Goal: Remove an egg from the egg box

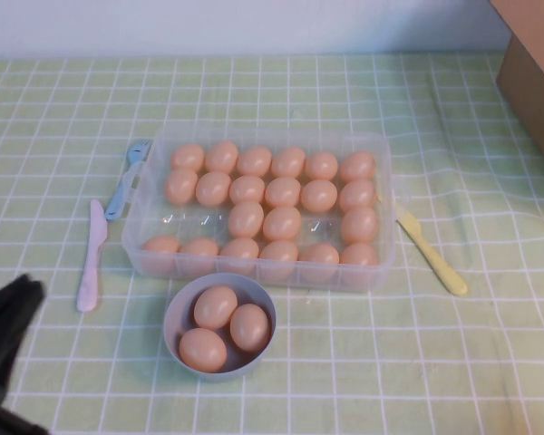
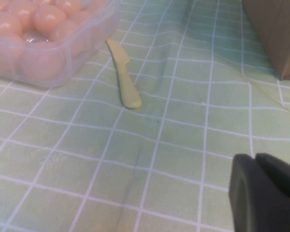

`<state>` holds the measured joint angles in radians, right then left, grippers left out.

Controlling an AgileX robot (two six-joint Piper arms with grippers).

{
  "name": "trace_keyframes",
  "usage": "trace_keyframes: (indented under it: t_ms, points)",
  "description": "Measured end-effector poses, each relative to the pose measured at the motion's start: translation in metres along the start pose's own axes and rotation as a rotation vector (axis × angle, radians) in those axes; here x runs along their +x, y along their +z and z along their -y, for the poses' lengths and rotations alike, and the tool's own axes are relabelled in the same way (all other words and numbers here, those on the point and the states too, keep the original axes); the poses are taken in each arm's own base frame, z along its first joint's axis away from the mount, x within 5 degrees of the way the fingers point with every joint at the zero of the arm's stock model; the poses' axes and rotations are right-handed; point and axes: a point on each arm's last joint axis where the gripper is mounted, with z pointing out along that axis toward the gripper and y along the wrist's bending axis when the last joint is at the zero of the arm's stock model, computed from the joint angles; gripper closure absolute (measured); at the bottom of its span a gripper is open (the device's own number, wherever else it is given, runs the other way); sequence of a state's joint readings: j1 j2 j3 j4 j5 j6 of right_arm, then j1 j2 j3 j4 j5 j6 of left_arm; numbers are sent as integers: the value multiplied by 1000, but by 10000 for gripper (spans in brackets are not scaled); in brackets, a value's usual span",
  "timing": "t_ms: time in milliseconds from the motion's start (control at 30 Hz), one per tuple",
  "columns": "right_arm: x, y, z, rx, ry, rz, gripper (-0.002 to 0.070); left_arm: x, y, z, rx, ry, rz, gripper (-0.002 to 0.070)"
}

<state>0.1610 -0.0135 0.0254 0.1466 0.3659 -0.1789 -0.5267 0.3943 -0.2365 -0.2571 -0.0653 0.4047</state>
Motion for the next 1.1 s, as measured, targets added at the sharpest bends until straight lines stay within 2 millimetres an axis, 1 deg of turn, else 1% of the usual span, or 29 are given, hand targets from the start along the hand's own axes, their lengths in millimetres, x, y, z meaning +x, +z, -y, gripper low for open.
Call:
trace_keyframes:
  t_ms: [100, 233, 300, 400, 500, 633, 767, 933, 1000, 1100]
  points:
    - [0, 0, 0, 0, 0, 0, 694, 16, -17, -6, -110, -2, 98, 677]
    - [0, 0, 0, 0, 0, 0, 694, 31, -37, -11, -264, 8, 158, 677]
    - [0, 0, 0, 0, 0, 0, 694, 36, -44, -12, -329, 4, 179, 677]
    - [0, 0, 0, 0, 0, 0, 694, 45, -47, -14, -402, -8, 182, 677]
    - [0, 0, 0, 0, 0, -2, 694, 57, -46, -15, -442, -30, 142, 677]
    - [0, 0, 0, 0, 0, -2, 694, 67, -45, -14, -437, -52, 41, 677]
    - [0, 0, 0, 0, 0, -2, 694, 80, -45, -11, -412, -33, -108, 678]
    - [0, 0, 0, 0, 0, -2, 694, 95, -46, -8, -384, -59, -274, 678]
    - [0, 0, 0, 0, 0, -2, 694, 100, -47, -7, -375, -72, -325, 678]
    - [0, 0, 0, 0, 0, -2, 694, 101, -48, -7, -372, -72, -345, 678]
